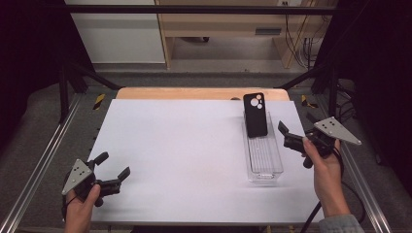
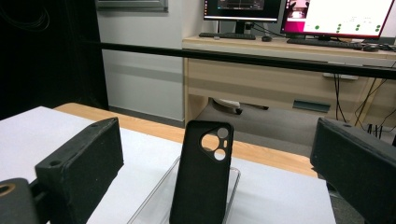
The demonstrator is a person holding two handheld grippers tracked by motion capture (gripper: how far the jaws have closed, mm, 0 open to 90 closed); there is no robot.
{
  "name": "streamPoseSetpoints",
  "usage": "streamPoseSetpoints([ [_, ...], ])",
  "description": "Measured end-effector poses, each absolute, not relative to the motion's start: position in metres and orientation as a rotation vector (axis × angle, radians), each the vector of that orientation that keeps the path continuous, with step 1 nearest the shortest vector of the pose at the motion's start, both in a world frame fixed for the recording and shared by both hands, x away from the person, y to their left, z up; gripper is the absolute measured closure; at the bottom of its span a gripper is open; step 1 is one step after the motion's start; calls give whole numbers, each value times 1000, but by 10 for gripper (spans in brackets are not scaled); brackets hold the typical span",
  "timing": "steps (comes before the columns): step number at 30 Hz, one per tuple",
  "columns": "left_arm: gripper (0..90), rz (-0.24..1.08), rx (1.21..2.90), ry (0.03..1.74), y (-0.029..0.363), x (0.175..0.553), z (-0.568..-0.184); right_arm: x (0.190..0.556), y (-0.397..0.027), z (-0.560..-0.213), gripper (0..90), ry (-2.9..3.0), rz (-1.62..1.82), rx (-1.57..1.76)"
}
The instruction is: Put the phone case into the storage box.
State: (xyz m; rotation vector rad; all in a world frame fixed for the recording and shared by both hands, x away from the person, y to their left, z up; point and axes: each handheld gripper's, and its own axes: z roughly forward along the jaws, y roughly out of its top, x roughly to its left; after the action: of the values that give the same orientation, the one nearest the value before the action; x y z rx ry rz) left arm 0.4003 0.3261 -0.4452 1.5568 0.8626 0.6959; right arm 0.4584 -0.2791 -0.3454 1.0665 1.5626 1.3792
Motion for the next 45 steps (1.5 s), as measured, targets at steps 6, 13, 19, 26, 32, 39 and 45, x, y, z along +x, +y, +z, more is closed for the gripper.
streamPoseSetpoints([
  [6, 17, 697, 1540, 877, 330, 395, -446, 451, -283, -351, 28, 1565, 1386, 1067],
  [13, 18, 696, 1525, 894, 334, 394, -447, 442, -287, -357, 28, 1576, 1394, 1065],
  [19, 17, 691, 1532, 887, 331, 395, -448, 433, -291, -360, 28, 1573, 1393, 1044],
  [26, 17, 690, 1531, 890, 332, 395, -449, 426, -296, -369, 34, 1573, 1388, 1037],
  [32, 18, 688, 1530, 891, 332, 395, -449, 422, -302, -376, 35, 1565, 1388, 1052],
  [39, 17, 688, 1529, 886, 332, 395, -449, 417, -305, -384, 34, 1564, 1393, 1057],
  [45, 17, 691, 1532, 880, 332, 395, -448, 412, -304, -392, 33, 1569, 1404, 1059],
])
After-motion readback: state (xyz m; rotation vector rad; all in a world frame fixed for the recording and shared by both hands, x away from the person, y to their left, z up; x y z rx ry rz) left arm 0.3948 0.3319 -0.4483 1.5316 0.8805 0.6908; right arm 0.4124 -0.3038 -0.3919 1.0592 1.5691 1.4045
